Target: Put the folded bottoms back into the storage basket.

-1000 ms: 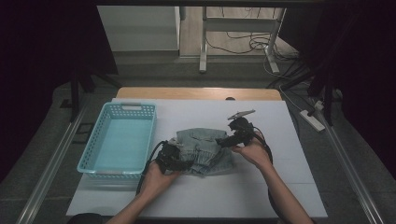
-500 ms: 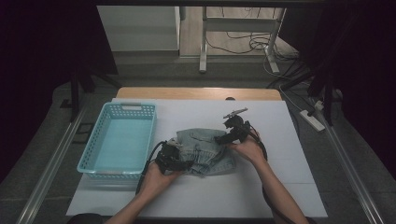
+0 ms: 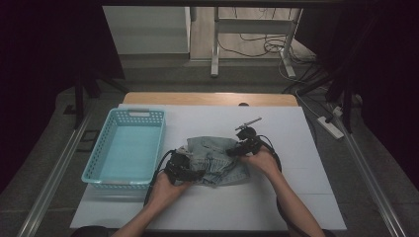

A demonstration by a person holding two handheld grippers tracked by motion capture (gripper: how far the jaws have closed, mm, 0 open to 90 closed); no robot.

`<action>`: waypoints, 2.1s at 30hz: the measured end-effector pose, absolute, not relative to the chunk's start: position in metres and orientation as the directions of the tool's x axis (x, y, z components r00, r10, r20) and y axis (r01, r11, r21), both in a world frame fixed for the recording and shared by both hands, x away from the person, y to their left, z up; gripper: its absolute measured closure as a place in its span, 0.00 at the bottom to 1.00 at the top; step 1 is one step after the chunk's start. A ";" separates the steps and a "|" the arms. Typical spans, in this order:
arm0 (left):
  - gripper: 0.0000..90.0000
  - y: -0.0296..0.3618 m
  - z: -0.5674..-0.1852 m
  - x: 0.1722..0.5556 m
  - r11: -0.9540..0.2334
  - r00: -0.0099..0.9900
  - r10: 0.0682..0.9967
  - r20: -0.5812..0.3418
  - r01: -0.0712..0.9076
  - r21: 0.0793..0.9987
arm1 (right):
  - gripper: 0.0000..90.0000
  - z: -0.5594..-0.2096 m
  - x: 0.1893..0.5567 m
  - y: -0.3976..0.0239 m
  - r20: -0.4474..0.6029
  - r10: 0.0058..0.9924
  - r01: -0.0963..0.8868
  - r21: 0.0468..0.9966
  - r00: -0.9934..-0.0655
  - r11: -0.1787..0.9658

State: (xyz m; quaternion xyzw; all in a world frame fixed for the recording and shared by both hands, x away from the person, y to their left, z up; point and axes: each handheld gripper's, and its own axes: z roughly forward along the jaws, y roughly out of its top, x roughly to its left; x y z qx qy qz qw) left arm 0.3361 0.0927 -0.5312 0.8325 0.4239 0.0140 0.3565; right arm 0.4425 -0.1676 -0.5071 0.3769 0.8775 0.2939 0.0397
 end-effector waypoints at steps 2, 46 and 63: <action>0.51 0.092 -0.530 0.337 -0.385 0.631 0.722 -0.284 0.707 0.593 | 0.67 -0.505 0.442 -0.167 0.151 0.674 0.631 0.541 -0.723 0.556; 0.63 0.120 -0.440 0.324 -0.448 0.685 0.703 -0.190 0.634 0.630 | 0.78 -0.415 0.413 -0.153 0.060 0.561 0.445 0.680 -0.825 0.583; 0.63 0.173 -0.413 0.324 -0.451 0.673 0.723 -0.156 0.630 0.632 | 0.78 -0.401 0.423 -0.103 0.080 0.517 0.412 0.711 -0.852 0.570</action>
